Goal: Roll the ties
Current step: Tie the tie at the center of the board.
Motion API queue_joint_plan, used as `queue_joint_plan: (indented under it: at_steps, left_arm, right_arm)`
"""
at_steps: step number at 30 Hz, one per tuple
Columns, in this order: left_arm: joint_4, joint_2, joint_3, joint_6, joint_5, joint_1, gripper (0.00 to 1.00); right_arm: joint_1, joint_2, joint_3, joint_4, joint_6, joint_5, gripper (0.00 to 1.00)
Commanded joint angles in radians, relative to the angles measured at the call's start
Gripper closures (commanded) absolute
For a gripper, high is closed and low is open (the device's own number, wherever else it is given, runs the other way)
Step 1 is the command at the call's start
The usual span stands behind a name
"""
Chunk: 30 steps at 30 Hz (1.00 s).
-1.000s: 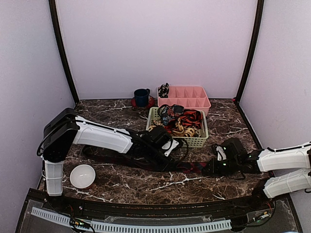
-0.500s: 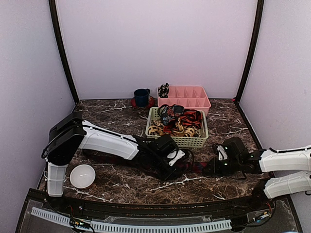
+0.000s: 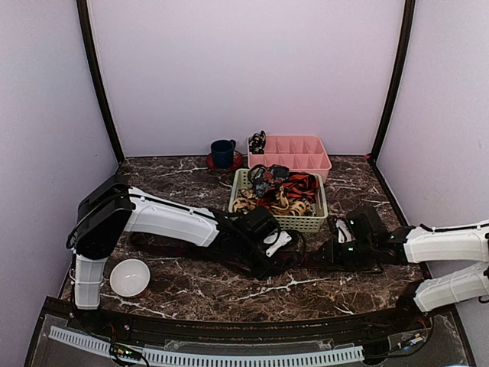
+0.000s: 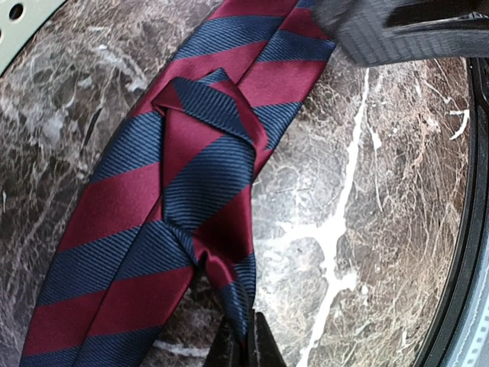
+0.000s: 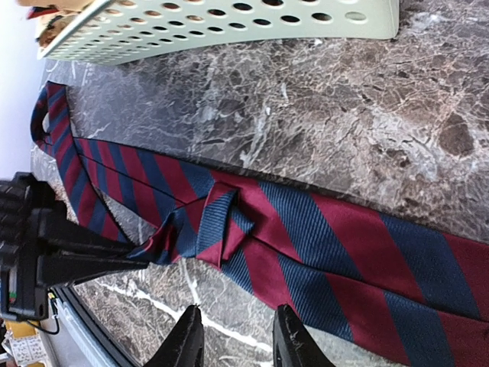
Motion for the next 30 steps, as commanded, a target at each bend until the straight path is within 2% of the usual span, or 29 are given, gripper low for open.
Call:
queue_joint_plan:
  at_steps: [1,6,19,28,30]
  left_arm:
    - [-0.042,0.013,0.032,0.064,-0.016,0.002,0.99]
    - [-0.046,0.026,0.03,0.077,-0.027,0.002,0.99]
    - [-0.046,0.033,0.034,0.087,-0.032,0.005,0.98]
    - [-0.031,0.034,0.028,0.084,-0.021,0.01,0.98]
    - [-0.03,0.035,0.029,0.084,-0.02,0.01,0.98]
  right_arm:
    - [-0.009,0.062,0.04,0.069,-0.005,-0.006,0.68]
    - [-0.01,0.144,0.066,0.135,0.009,-0.027,0.68]
    - [-0.015,0.296,0.124,0.183,0.002,-0.04,0.69]
    - [-0.015,0.344,0.115,0.198,0.019,-0.047,0.67]
    - [-0.014,0.349,0.113,0.208,0.023,-0.054,0.69]
